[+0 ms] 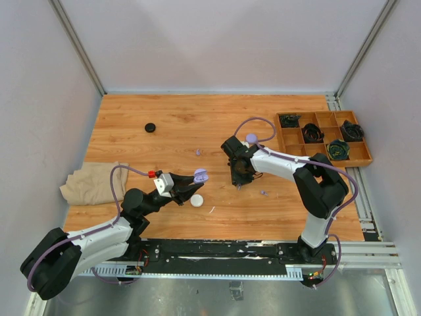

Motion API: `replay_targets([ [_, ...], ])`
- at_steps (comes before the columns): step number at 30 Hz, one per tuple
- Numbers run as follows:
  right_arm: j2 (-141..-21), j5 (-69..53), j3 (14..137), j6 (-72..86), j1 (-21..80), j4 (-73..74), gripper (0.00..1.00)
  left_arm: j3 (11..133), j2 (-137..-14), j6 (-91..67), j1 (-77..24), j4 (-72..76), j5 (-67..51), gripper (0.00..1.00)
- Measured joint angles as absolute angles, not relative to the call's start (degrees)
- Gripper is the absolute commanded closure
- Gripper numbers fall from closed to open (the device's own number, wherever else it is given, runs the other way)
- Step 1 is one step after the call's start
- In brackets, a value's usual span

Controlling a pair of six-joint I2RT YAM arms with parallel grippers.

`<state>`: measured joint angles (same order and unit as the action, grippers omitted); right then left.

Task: Insert the wireless bluetooth earbuds into the charging case
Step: Pick up the earbud from the center of the board.

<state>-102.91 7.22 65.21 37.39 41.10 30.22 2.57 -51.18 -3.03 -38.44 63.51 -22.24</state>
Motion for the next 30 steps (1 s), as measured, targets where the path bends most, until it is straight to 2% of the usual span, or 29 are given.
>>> replay_targets([
  [9,-102.59,6.87,64.62,36.86,41.1,29.19,0.8,2.57,-51.18,-3.01,-38.44,63.46,-22.35,1.0],
  [17,-99.88,7.9,63.0,34.41,41.28,28.73,0.81,2.57,-51.2,-3.03,-38.44,63.48,-21.87,1.0],
  [30,-83.96,14.11,62.94,27.9,47.42,26.41,0.82,1.74,-54.22,-4.56,-38.44,67.68,-16.6,1.0],
])
